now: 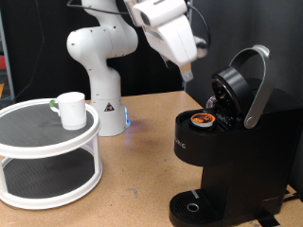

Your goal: Make a cup of coffee with the keurig machine

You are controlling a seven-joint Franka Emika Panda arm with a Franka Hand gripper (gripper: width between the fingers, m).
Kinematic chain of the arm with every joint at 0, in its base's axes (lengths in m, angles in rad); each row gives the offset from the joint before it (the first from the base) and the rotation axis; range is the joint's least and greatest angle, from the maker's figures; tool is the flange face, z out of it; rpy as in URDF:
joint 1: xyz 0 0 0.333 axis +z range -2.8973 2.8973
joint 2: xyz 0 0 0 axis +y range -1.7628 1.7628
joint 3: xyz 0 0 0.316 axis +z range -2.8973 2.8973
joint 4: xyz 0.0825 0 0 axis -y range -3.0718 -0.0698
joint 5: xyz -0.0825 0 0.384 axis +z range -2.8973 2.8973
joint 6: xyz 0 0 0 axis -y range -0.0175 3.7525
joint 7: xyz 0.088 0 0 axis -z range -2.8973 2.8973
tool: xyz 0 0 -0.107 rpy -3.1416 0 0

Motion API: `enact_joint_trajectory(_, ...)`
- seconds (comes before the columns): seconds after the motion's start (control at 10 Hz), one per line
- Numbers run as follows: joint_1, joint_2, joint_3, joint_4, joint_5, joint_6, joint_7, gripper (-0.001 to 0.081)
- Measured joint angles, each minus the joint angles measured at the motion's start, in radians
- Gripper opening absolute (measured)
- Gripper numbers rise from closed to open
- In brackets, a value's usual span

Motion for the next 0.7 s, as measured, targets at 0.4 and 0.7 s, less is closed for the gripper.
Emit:
enact_joint_trajectory(0.4, -0.011, -0.057, -0.048, 0.074, 0.013, -0.123, -0.006, 0.0808)
enact_joint_trajectory(0.7, -0.010, -0.058, -0.053, 0.076, 0.034, -0.140, -0.008, 0.0808)
